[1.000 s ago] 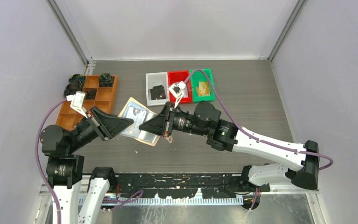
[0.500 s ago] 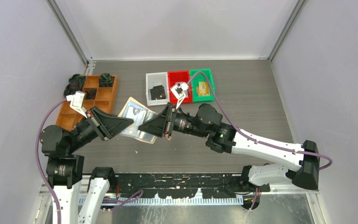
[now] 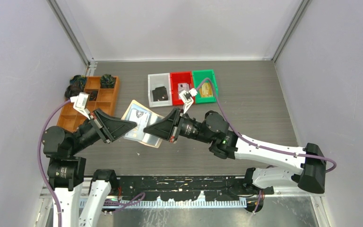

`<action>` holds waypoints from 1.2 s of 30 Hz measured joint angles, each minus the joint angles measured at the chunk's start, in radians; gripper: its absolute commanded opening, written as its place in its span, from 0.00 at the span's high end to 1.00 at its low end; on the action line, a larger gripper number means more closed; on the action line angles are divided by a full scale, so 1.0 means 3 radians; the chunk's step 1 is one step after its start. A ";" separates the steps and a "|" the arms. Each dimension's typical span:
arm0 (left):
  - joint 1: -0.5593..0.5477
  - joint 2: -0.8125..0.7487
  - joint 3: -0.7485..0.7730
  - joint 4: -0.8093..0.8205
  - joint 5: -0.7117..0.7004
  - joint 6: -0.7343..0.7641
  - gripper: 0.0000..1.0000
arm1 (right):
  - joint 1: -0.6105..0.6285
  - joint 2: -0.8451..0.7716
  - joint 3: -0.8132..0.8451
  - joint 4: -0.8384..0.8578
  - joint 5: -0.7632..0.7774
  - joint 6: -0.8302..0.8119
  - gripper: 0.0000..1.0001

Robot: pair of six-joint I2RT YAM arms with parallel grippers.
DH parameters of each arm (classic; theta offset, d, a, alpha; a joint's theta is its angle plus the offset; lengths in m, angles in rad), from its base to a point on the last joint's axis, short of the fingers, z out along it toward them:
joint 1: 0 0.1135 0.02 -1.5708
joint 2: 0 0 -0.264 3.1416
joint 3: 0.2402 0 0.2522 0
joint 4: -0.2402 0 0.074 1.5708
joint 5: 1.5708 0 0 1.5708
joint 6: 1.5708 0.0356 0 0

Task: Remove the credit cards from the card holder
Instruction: Remove the credit card from the card holder.

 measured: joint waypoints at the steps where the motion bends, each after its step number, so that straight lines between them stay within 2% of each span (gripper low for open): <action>1: -0.0003 0.0003 0.0000 -0.0003 0.0009 -0.0014 0.97 | 0.0003 -0.0011 -0.0011 0.0013 0.0003 0.0000 0.96; 8: -0.0008 0.0041 0.0000 -0.0017 0.0020 -0.0051 0.97 | 0.0005 -0.0038 -0.0024 -0.0028 0.0034 -0.0001 0.99; 12: -0.0009 0.0053 0.0001 -0.0028 0.0019 -0.0051 0.86 | 0.0005 -0.0038 -0.0024 -0.0041 0.0046 -0.0001 0.99; 20: -0.0010 0.0067 0.0008 -0.0036 0.0020 -0.0116 0.85 | 0.0005 -0.0052 -0.0024 -0.0053 0.0053 0.0000 0.99; 23: -0.0010 0.0067 0.0008 -0.0034 0.0020 -0.0131 0.77 | 0.0005 -0.0052 -0.0024 -0.0053 0.0053 0.0000 0.99; 29: -0.0010 0.0066 0.0008 -0.0001 0.0034 -0.0201 0.74 | 0.0005 -0.0062 -0.0024 -0.0052 0.0065 0.0008 0.99; 36: -0.0008 0.0057 0.0008 0.0064 0.0031 -0.0207 0.80 | -0.0006 -0.0065 -0.0020 -0.0075 0.0080 0.0008 0.99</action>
